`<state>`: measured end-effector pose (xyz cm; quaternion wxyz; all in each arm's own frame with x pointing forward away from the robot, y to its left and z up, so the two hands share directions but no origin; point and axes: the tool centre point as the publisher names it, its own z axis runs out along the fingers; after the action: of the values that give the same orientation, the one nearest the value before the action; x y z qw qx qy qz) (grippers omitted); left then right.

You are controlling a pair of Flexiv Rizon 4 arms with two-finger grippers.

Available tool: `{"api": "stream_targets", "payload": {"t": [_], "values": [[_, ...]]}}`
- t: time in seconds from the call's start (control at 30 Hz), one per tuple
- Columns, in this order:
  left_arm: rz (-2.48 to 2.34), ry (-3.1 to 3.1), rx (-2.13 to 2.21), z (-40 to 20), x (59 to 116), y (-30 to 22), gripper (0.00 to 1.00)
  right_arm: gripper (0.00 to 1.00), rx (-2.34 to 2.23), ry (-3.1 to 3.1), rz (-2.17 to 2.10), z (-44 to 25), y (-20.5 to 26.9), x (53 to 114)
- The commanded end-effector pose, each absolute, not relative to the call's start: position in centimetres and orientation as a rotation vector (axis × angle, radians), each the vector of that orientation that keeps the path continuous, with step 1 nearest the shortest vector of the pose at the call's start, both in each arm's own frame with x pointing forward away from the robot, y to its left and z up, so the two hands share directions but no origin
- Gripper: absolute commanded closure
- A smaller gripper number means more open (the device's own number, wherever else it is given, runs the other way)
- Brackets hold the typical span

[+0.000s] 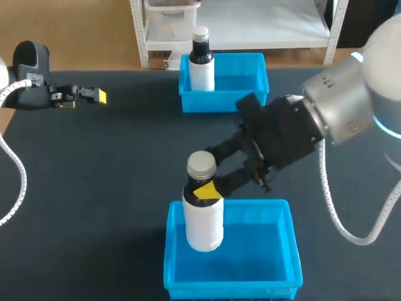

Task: Pick up the bottle, and place it in the far bin if it is heavy, or in the near bin if it is light.

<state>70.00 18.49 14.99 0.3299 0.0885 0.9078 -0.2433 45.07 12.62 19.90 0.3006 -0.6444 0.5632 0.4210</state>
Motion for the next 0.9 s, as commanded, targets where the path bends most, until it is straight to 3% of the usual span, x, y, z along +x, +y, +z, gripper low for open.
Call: {"api": "stream_targets", "payload": {"t": [0.03,0.9], "values": [[-0.636,2.374,0.231,15.0,70.0,18.5,0.00,1.00,-1.703,1.489,1.135,18.6,13.3,45.8],[-0.636,2.374,0.231,15.0,70.0,18.5,0.00,1.00,-1.694,1.503,1.126,14.9,12.9,45.7]]}}
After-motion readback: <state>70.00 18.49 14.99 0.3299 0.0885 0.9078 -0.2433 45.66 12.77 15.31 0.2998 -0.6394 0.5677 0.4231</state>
